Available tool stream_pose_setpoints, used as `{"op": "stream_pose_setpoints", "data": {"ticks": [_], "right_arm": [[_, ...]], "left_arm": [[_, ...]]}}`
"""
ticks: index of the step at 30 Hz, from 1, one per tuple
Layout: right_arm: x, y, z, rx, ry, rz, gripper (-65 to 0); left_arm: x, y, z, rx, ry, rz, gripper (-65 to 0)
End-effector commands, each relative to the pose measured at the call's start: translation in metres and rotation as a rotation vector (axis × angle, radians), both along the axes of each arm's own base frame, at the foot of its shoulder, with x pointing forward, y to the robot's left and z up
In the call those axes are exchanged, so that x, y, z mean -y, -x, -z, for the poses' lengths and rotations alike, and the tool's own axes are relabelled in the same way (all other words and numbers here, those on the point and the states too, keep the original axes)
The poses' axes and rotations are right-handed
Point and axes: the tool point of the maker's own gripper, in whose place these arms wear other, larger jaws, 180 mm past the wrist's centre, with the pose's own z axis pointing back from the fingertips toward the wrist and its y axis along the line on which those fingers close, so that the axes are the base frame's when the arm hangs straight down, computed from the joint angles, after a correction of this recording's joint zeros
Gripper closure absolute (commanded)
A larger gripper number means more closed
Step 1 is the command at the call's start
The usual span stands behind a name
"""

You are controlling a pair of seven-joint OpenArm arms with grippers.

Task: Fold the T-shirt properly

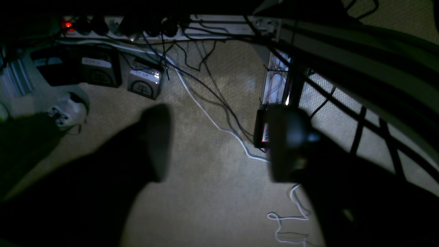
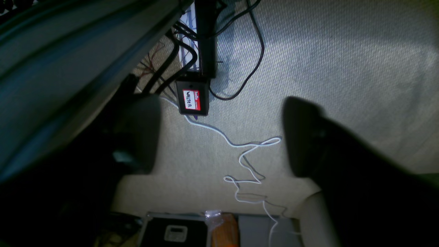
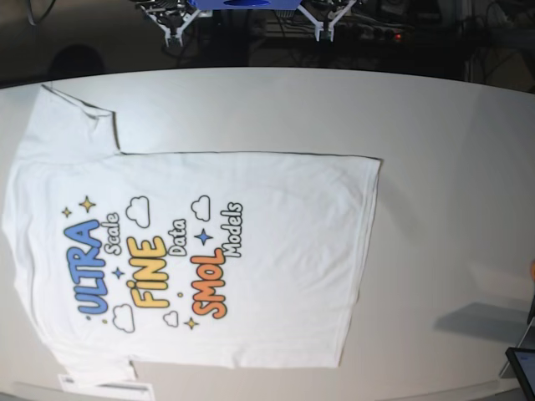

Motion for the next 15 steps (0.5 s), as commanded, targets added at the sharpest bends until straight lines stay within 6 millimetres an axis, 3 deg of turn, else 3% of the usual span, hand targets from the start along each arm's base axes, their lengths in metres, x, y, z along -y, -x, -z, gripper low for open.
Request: {"op": "stream_pose_setpoints", "data": {"ticks": [1, 3, 4, 5, 9, 12, 15], "right_arm": [[-0.002, 0.003, 0.000, -0.001, -0.005, -0.001, -33.8], [-0.002, -0.002, 0.000, 0.013, -0.005, 0.005, -8.0], [-0.002, -0.001, -0.001, 0.011, -0.004, 0.009, 0.0], [-0.002, 0.001, 0.000, 0.004, -0.003, 0.035, 0.0], [0.010, 0.008, 0.000, -0.006, 0.017, 0.102, -13.2], [0.016, 0.009, 0.000, -0.001, 0.025, 0.101, -12.0], [0.022, 0.004, 0.000, 0.032, 0.036, 0.102, -6.4]], "left_arm": [[-0.001, 0.008, -0.001, -0.008, -0.004, 0.003, -21.8], [-0.001, 0.011, -0.001, -0.012, -0.004, 0.003, 0.0], [-0.001, 0.012, -0.001, -0.014, -0.004, 0.003, 0.0], [-0.001, 0.012, -0.001, -0.014, -0.004, 0.003, 0.0], [-0.011, 0.020, -0.002, -0.023, -0.020, 0.007, 0.0], [-0.014, 0.021, -0.002, -0.025, -0.025, 0.008, 0.0], [-0.014, 0.021, -0.002, -0.025, -0.025, 0.008, 0.0]]}}
